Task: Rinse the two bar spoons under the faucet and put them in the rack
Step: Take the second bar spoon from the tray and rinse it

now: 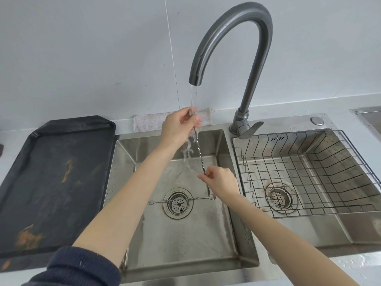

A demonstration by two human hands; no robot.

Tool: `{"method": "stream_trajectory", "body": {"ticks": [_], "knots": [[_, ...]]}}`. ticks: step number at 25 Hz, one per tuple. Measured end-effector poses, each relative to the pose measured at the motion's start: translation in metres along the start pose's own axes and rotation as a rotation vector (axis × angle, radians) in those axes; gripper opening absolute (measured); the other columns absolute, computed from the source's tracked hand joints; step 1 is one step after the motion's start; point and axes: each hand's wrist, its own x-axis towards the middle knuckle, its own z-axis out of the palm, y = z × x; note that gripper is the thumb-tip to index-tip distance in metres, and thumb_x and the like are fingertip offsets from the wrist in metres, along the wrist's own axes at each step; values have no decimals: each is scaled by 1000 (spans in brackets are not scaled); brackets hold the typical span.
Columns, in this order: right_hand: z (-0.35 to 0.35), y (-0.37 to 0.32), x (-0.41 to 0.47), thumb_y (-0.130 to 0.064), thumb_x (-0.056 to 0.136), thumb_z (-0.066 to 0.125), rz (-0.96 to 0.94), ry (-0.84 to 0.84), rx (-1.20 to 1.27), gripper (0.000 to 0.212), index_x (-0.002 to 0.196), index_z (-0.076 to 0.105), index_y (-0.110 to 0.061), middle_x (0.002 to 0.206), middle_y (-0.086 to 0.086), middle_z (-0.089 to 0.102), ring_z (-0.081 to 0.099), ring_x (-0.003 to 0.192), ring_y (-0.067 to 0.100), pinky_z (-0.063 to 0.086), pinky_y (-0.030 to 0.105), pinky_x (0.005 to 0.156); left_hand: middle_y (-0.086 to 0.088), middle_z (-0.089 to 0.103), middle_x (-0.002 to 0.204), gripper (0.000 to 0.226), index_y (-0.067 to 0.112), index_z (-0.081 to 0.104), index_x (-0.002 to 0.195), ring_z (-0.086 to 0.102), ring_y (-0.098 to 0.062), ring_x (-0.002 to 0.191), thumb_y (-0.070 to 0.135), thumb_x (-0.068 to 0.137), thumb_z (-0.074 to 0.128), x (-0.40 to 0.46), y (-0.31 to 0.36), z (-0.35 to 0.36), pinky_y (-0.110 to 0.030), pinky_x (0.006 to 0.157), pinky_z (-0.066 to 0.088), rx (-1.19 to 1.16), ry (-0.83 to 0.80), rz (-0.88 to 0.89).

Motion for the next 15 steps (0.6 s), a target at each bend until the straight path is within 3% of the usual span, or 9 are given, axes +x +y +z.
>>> {"method": "stream_trajectory", "body": {"ticks": [5, 11, 15], "knots": [[-2, -2, 2, -29, 91, 55, -47, 18, 72, 25, 88, 66, -6, 79, 13, 73, 66, 81, 28, 55, 36, 74, 9, 68, 82, 26, 14, 65, 103, 66, 6, 60, 27, 95, 43, 1, 4, 0, -14, 67, 52, -51, -12, -19], [-6, -10, 8, -26, 91, 56, -120, 85, 85, 25, 85, 68, -5, 82, 14, 74, 67, 82, 30, 56, 40, 76, -11, 72, 101, 25, 8, 67, 105, 67, -7, 73, 23, 90, 53, -5, -8, 8, -16, 74, 54, 35, -65, -49], [-5, -8, 5, -27, 91, 55, -95, 65, 69, 23, 89, 67, -7, 87, 12, 73, 65, 86, 29, 54, 39, 77, -9, 73, 94, 26, 10, 68, 102, 70, -11, 76, 25, 91, 51, -1, -8, 5, -22, 80, 56, 61, -31, -45]]}}
